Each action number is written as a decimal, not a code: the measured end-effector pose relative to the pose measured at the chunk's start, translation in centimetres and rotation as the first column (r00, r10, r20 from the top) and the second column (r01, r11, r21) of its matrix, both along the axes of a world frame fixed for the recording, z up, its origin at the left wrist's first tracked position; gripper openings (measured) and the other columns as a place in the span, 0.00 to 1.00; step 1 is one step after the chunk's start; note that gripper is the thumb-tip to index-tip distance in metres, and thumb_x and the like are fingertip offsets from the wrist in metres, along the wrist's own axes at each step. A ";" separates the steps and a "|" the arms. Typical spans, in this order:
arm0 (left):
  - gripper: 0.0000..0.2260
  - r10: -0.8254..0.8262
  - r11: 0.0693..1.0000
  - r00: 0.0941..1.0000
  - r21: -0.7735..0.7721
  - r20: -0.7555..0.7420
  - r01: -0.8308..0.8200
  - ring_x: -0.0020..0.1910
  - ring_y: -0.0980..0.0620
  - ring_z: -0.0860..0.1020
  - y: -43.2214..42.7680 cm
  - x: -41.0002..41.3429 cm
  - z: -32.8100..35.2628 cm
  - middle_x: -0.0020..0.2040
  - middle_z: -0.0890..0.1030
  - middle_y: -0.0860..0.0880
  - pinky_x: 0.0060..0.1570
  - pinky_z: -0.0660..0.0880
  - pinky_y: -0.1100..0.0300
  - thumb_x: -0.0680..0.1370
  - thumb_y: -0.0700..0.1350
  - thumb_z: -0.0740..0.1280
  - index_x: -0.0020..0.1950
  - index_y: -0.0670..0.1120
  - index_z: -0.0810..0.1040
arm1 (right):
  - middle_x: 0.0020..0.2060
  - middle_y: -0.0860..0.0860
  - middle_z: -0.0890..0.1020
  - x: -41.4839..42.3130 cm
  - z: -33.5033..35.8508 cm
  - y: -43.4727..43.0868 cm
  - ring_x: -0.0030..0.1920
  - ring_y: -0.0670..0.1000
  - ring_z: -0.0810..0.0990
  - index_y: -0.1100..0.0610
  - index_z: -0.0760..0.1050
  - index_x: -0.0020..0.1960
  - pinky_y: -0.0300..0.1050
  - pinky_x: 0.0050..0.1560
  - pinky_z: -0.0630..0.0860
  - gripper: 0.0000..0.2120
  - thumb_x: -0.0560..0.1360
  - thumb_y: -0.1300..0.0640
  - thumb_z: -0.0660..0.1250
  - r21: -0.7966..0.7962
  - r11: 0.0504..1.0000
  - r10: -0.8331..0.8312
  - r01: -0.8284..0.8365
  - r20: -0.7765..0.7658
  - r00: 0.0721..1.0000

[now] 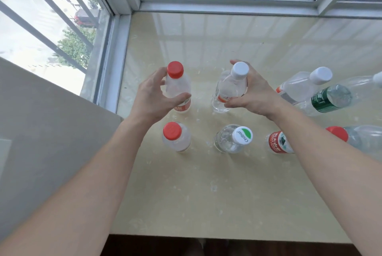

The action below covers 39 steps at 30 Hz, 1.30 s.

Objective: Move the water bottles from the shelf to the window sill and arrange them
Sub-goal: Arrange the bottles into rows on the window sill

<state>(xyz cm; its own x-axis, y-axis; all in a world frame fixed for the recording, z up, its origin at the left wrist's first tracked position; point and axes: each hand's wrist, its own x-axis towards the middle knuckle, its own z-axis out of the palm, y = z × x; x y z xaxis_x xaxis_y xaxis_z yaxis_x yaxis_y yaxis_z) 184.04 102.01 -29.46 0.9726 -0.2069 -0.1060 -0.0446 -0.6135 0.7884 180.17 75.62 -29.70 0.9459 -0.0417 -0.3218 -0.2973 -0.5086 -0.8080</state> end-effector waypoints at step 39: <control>0.31 -0.121 0.934 0.990 0.328 -0.079 0.140 0.64 0.54 0.73 -24.0 -6.8 9.0 0.66 0.73 0.55 0.58 0.71 0.56 0.70 0.58 0.74 0.69 0.51 0.70 | 0.62 0.51 0.77 -11.6 8.8 -28.3 0.61 0.50 0.76 0.52 0.71 0.69 0.46 0.62 0.71 0.32 0.69 0.48 0.78 -0.360 0.932 -0.037 0.051 0.047 0.998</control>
